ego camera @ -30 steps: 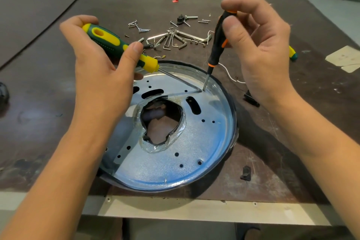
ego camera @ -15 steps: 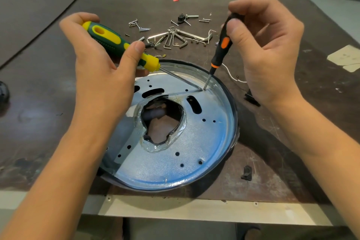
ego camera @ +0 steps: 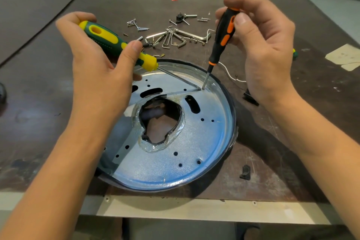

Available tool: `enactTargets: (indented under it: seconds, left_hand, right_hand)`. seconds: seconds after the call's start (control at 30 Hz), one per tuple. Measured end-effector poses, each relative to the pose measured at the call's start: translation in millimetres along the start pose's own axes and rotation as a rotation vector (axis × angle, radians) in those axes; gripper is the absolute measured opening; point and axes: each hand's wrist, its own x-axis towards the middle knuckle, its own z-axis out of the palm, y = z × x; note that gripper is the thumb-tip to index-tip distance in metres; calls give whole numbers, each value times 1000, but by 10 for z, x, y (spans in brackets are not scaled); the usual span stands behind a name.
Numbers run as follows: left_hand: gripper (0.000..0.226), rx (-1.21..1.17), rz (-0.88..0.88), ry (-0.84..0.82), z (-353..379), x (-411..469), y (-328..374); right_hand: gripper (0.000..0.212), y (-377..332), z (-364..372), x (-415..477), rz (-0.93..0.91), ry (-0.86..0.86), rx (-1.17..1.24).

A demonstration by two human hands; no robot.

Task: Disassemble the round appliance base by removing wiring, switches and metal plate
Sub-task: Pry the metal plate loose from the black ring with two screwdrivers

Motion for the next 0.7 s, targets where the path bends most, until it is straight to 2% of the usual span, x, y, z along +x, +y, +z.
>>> enactTargets:
  seconds: [0.13,0.33,0.43,0.7]
  left_hand:
    - [46,40,-21,1,-13,-3,-1]
    - [47,83,15,16,-7,-11,-16]
    - [47,82,28,19,-5,-7,-39]
    - [45,89,60,4,5,2,-71]
  right_hand:
    - [26,9,-1,25,-43,38,-114]
    - [28,7,-1,9,49,1,42]
    - [17,-11,13,20,0,9,-23]
    - [25,19,-20,29,6,3,-35]
